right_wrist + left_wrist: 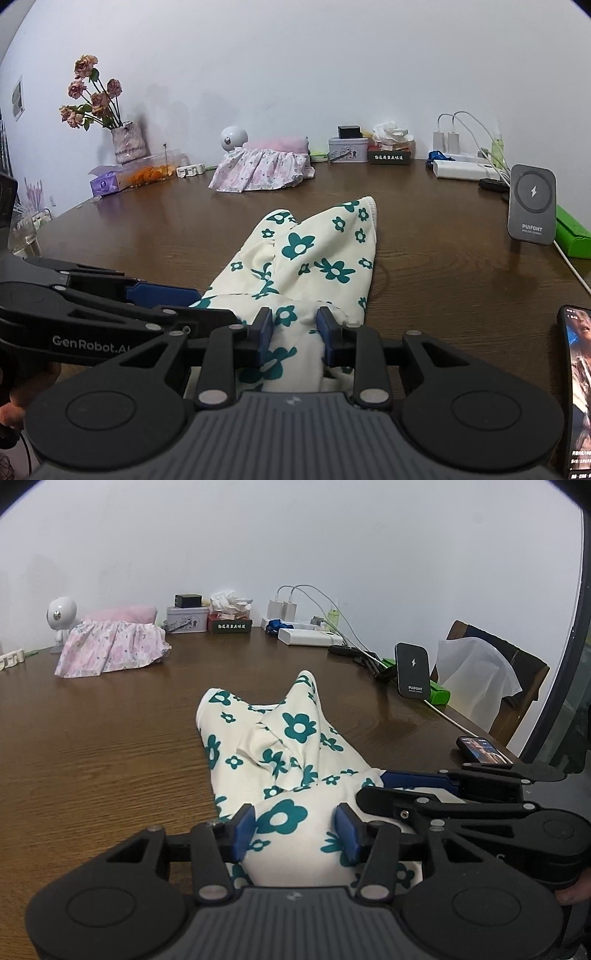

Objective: Fold clothes

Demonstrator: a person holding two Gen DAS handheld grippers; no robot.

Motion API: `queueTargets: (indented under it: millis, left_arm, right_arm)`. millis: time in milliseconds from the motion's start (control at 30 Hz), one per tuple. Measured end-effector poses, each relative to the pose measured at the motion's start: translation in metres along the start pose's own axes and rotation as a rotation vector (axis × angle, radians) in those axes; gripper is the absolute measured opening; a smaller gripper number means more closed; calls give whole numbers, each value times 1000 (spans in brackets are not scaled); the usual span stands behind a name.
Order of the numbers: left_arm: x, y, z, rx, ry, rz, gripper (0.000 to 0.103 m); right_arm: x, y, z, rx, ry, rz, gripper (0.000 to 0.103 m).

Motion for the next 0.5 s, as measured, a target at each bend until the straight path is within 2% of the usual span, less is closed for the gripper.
queueTargets:
  millis: [500]
  left_arm:
    - [1,-2,0,-7,-6,10,48]
  right_arm:
    - [2,-1,-1,-5,-12,-4,28]
Point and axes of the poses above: each gripper's, at about its wrist camera, not at the fingertips, and z roughly the way its jaws point, y to its left, x to its underside, the point moved 1 cm from there along z, roughly the way its jaws point, and after that the axes turned 10 degrees about x, right-handed, at the moved point
